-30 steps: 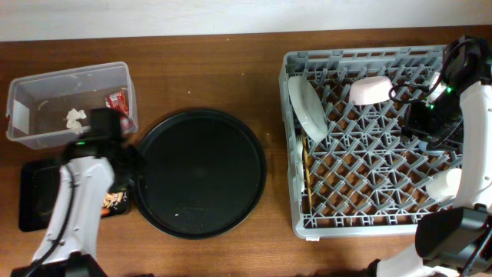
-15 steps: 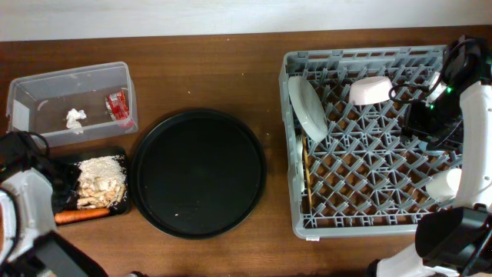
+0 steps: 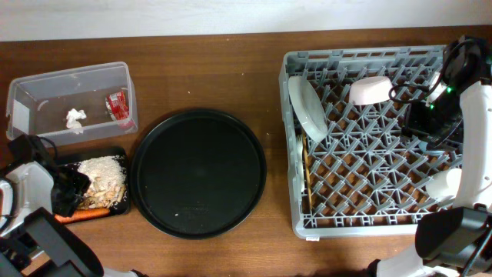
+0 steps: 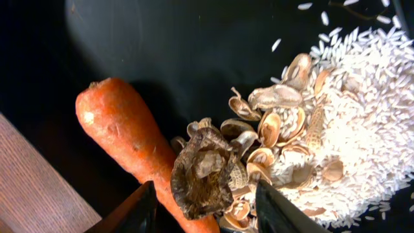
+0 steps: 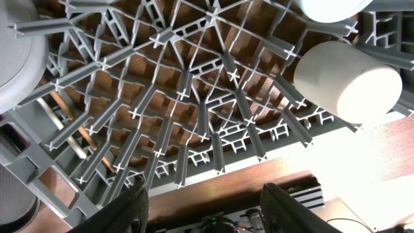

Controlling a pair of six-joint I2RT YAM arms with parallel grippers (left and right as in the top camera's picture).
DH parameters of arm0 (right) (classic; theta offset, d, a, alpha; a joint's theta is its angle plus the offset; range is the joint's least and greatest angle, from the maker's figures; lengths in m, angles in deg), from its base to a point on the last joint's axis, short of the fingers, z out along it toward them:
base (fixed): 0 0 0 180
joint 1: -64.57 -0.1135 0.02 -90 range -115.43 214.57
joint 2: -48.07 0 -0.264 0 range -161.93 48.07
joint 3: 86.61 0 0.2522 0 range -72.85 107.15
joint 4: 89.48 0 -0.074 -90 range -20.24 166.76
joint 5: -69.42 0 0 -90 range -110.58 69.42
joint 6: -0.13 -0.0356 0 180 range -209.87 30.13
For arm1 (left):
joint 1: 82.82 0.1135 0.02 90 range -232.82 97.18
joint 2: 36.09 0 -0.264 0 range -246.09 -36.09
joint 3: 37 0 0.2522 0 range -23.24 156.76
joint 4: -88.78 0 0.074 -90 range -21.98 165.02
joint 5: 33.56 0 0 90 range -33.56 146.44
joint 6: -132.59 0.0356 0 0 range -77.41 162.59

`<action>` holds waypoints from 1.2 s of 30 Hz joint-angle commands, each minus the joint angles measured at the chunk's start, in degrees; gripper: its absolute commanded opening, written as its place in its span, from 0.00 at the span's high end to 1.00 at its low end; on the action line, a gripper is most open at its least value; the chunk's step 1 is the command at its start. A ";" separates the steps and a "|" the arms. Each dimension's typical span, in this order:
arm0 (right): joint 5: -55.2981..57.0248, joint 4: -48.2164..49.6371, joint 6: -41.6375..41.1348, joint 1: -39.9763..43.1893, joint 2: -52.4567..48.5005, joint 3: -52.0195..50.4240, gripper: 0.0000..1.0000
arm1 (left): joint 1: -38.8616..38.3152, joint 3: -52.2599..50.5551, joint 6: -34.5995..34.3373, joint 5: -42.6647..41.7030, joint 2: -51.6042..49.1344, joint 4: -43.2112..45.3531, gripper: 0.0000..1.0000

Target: Sort waste into correct bins and load items into the dishwasher rack

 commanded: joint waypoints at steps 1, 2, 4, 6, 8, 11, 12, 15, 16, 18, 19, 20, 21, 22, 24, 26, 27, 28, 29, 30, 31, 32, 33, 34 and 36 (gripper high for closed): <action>-0.13 -0.11 -0.55 0.02 -0.17 -0.28 0.42 | 0.33 1.09 0.11 -0.83 0.20 -1.44 0.48; -0.13 -0.11 -0.55 0.02 -0.17 -0.28 0.42 | 0.33 1.53 0.22 -0.92 0.90 -2.05 0.47; -0.13 0.02 -0.55 0.00 -0.17 -0.28 0.41 | 0.28 2.64 3.28 -5.64 3.65 -2.23 0.47; -0.13 0.13 -0.55 0.02 -0.17 -0.31 0.42 | -0.35 3.32 5.77 -10.12 7.30 -2.23 0.44; -0.15 0.28 -0.55 0.00 -0.17 -0.31 0.41 | -2.80 3.32 8.24 -12.57 11.58 -2.23 0.42; -0.24 0.26 -0.55 0.00 -0.17 -0.31 0.34 | -10.01 3.32 15.06 -14.45 16.57 -2.14 0.41; -1.09 0.28 -0.52 0.00 -0.17 -0.31 0.29 | -13.64 3.32 17.38 -14.47 18.01 -2.14 0.41; -3.63 0.52 0.57 -0.04 -0.17 -0.31 0.25 | -24.65 3.34 23.28 -14.36 20.26 -1.03 0.37; -5.29 1.01 1.44 -0.24 -0.17 -0.31 0.22 | -29.97 3.34 24.72 -13.99 20.28 -0.55 0.33; -11.30 2.45 6.14 -1.33 -0.17 -0.31 0.21 | -36.35 3.39 26.43 -13.68 19.50 -0.52 0.28; -13.81 2.86 8.50 -2.03 -0.17 -0.31 0.19 | -38.58 3.78 26.69 -13.68 18.69 -2.10 0.25; -15.21 2.69 10.49 -2.86 -0.17 -0.31 0.18 | -39.74 4.96 26.67 -13.70 17.62 -5.42 0.25; -15.13 2.36 10.62 -3.69 -0.17 -0.31 0.18 | -39.85 6.40 26.67 -13.70 16.61 -9.25 0.22; -14.93 1.99 10.64 -4.26 -0.17 -0.31 0.18 | -39.60 7.52 26.67 -13.49 16.02 -12.24 0.19; -14.56 0.92 11.02 -5.29 -0.13 -0.31 0.26 | -37.97 9.88 26.67 -12.68 15.82 -18.71 0.16; -13.44 0.76 10.82 -5.31 0.92 -0.46 0.29 | -35.45 10.58 27.85 -11.78 17.31 -22.91 0.15; -13.46 1.49 10.75 -5.27 2.58 -1.03 0.29 | -34.53 10.51 28.63 -11.76 18.51 -23.69 0.15; -13.44 2.89 10.54 -5.27 5.07 -2.25 0.29 | -33.88 10.40 28.79 -11.80 20.02 -23.61 0.15; -13.46 4.33 10.34 -5.27 7.26 -3.67 0.29 | -33.66 10.19 28.79 -11.80 21.29 -23.08 0.15; -13.49 6.54 10.32 -5.27 10.40 -6.12 0.28 | -33.57 9.77 28.76 -11.85 22.95 -22.36 0.15; -13.46 9.73 10.32 -5.27 14.75 -9.94 0.28 | -33.59 9.05 28.79 -11.85 25.55 -21.14 0.15; -13.46 12.74 10.34 -5.27 18.84 -13.84 0.22 | -33.57 8.00 28.79 -12.02 28.52 -19.65 0.15; -13.46 16.96 10.36 -5.27 24.83 -19.71 0.18 | -33.57 6.25 28.79 -12.02 32.39 -17.59 0.15; -13.46 19.12 10.36 -5.27 28.28 -23.12 0.13 | -33.57 4.90 28.79 -12.00 34.88 -16.22 0.15; -13.46 24.11 10.38 -5.27 37.88 -31.91 0.02 | -33.57 -0.48 28.76 -12.00 43.76 -12.39 0.15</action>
